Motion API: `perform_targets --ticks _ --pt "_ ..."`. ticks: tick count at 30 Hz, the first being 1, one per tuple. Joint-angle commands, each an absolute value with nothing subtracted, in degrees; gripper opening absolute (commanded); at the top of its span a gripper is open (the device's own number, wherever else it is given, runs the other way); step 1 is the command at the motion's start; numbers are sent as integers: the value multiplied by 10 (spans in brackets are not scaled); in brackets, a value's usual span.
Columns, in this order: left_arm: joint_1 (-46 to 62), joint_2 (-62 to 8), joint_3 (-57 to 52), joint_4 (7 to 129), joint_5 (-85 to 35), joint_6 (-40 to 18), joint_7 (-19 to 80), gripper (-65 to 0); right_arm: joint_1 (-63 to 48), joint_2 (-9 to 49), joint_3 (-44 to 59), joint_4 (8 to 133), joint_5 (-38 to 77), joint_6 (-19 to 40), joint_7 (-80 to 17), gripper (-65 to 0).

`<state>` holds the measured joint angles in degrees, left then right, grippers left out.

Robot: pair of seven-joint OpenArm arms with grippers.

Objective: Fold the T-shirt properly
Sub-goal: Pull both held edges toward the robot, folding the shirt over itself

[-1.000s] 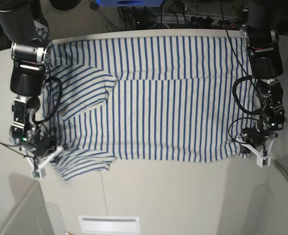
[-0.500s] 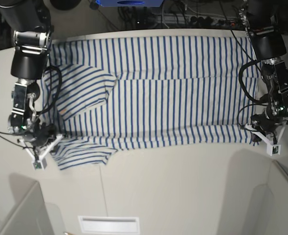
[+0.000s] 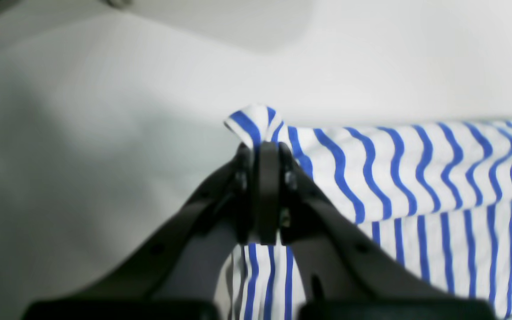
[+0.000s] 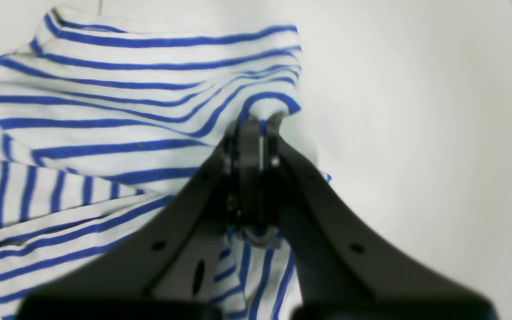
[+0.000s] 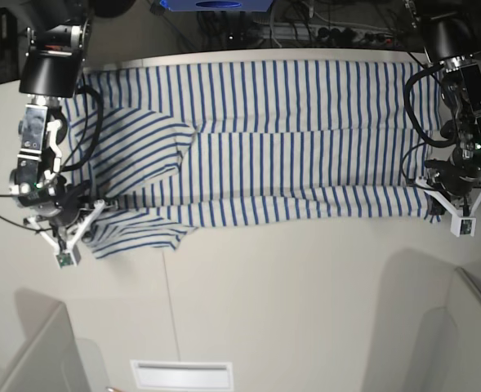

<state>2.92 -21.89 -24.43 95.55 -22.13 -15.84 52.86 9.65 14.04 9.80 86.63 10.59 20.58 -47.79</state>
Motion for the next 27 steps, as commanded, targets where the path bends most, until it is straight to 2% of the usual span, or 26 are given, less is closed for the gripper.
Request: perform_targets --ticks 1,6,13,18,27 --pt "27 -229 -248 976 -220 -156 517 -650 104 148 102 888 109 205 -471 -650" --pt "53 -229 -249 991 -220 -156 517 -650 94 147 146 909 109 209 -505 -650" --pt "89 -225 -282 1025 -220 -156 518 -650 45 147 153 960 109 210 -515 -650" --pt "102 -225 -297 1050 -220 -156 561 -650 14 136 159 987 109 209 -515 -650" --pt "130 -228 -300 1066 -215 -156 569 -650 -7 119 222 1011 110 210 -583 -650"
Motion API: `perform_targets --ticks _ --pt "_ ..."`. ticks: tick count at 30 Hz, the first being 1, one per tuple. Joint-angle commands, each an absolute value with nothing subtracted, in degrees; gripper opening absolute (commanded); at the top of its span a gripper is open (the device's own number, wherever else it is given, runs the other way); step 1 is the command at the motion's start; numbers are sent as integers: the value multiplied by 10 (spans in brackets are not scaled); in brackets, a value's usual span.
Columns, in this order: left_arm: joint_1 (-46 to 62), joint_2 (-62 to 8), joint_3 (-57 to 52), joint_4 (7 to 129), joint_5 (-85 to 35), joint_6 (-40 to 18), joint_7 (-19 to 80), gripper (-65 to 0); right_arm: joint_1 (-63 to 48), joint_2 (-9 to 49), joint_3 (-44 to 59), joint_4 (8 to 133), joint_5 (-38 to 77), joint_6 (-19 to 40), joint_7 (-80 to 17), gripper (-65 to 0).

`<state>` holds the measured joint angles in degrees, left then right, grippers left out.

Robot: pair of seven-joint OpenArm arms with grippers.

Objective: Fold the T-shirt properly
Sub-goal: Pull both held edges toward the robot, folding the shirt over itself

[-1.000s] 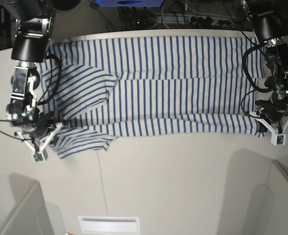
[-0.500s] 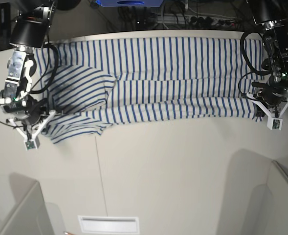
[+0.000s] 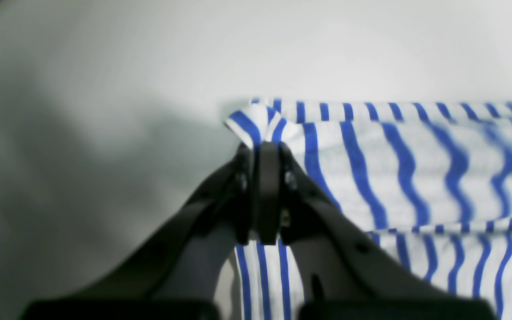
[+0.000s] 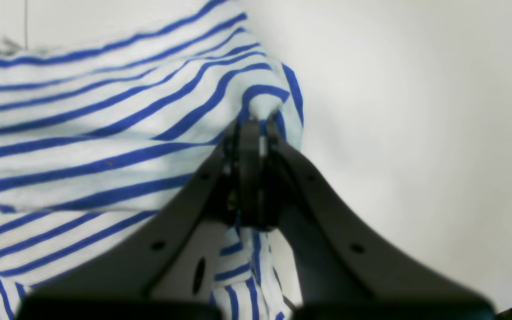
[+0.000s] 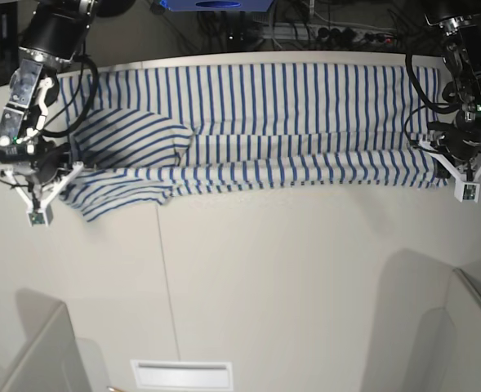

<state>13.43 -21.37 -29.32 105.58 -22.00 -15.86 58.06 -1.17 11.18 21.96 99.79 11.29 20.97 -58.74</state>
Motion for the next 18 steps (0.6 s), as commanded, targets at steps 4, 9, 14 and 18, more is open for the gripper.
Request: perform_targets --ticks 4,9,14,18 --pt "146 -228 -300 1074 -215 -156 569 -650 -26 99 230 1068 109 210 -611 -650" --pt "157 -226 -299 1083 -214 -156 569 -650 -31 91 256 1099 109 210 -661 -650" --pt "174 -229 -297 1085 -214 -155 569 -650 -51 87 257 1099 109 210 -662 -650" --pt "179 -228 -297 1084 -214 -155 569 -650 -70 61 257 1101 109 210 -662 -650"
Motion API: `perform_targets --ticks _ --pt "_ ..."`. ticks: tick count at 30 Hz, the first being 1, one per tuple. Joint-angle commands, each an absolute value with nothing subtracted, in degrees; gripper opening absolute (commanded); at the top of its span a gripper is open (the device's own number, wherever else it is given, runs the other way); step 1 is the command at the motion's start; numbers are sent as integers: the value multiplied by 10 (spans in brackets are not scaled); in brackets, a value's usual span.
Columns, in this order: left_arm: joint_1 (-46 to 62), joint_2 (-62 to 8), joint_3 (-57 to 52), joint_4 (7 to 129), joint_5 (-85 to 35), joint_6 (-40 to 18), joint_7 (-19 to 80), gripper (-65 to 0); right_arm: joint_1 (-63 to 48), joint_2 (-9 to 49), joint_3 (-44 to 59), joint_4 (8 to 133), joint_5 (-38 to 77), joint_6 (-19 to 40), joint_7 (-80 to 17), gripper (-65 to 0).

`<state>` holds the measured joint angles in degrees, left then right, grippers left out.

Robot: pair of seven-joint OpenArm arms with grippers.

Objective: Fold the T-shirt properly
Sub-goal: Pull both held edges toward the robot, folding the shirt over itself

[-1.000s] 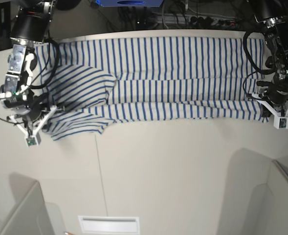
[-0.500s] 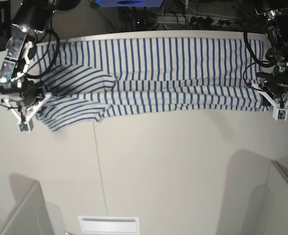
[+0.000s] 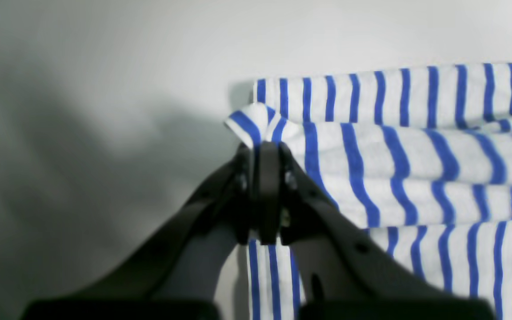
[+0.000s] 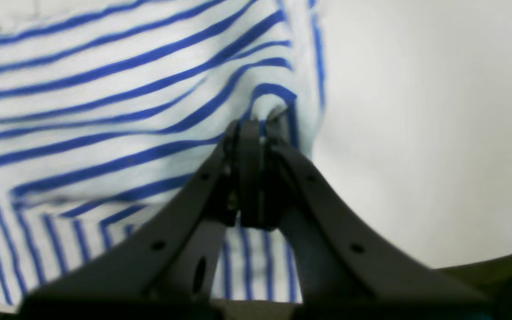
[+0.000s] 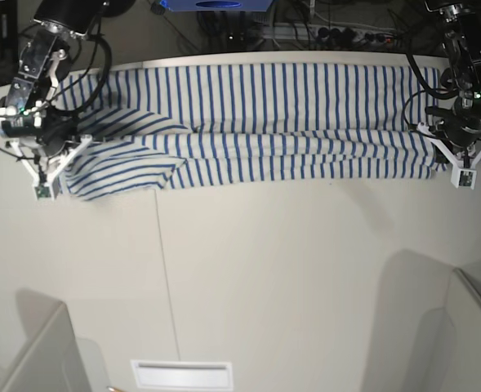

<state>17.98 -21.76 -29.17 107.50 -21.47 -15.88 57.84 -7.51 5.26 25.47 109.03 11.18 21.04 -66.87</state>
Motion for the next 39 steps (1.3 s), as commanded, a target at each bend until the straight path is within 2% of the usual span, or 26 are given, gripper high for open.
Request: perform_targets --ticks 1,8,16,28,31,33,39 --pt "183 -228 -296 1084 -214 -155 569 -650 -76 58 257 1101 109 210 -660 -650" --pt "188 -229 -294 1082 -212 -155 569 -650 -109 47 257 1103 108 207 -657 -650" --pt "187 -225 -236 1084 -87 -155 568 -650 -122 44 257 1102 108 207 -658 -650" --pt "189 -225 -224 1085 -80 -155 568 -650 -132 47 256 1102 108 206 -659 -650" --pt "203 -228 -225 1086 -85 -155 568 -650 -137 48 256 1102 108 206 -657 -467" --pt "205 -227 -225 1093 -85 -155 568 -546 -137 50 257 1102 108 206 -655 -411" --pt "225 -226 -225 1130 -86 -155 568 -171 -141 63 257 1127 108 206 -642 -408"
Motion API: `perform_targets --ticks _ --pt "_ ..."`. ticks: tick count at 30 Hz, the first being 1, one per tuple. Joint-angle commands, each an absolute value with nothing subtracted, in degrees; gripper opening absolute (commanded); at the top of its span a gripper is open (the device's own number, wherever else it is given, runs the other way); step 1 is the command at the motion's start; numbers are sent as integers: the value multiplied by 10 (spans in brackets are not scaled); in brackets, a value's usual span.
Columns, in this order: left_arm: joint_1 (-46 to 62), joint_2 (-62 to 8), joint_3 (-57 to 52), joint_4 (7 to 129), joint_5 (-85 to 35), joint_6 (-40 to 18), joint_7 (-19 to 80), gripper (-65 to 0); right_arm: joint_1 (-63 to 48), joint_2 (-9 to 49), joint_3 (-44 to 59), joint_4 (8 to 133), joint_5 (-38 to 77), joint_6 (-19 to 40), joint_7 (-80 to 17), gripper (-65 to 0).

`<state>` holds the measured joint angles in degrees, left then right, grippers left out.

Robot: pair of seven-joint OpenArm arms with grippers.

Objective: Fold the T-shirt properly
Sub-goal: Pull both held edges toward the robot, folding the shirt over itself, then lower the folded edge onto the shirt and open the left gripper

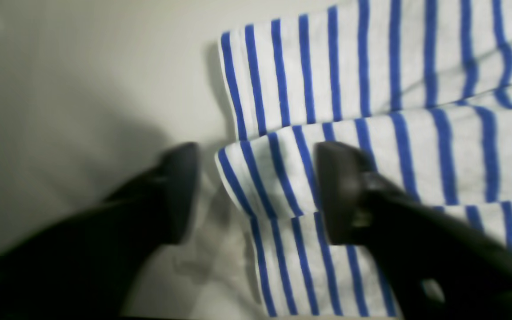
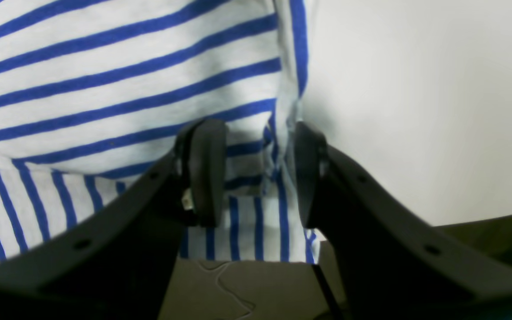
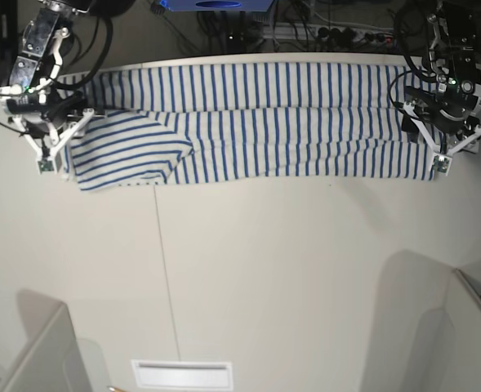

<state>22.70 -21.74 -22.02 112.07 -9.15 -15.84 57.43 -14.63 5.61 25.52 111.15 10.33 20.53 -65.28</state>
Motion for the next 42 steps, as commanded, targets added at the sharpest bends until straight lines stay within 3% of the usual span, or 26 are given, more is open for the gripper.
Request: perform_targets --ticks 1,3,5,6,8,10,19,29,42 --pt "225 -225 -227 1130 -86 -155 568 -122 -142 61 257 1142 108 206 -642 -408" --pt "226 -219 -239 1133 -87 -156 568 -77 -147 59 254 1156 108 210 -641 -408" --pt "220 -195 -249 1131 -91 -156 568 -110 -145 58 252 1156 109 211 -633 -411" --pt "220 -186 -258 1130 -101 -156 568 -161 -146 57 250 1156 109 211 -621 -431" --pt "219 -167 -275 1122 -138 -156 567 -369 -150 56 225 1144 109 211 -596 -533" --pt "211 -153 -284 1104 -165 -156 566 -650 -149 57 209 1123 109 211 -582 -650" --pt "170 -141 -277 980 -168 -155 545 -650 -106 70 205 962 107 210 -514 -650" --pt "54 -138 -211 844 -169 -153 524 -650 33 116 205 764 107 206 -458 -650" --pt "48 -139 -289 1055 -186 -176 595 -650 -7 85 181 1058 109 211 -523 -650"
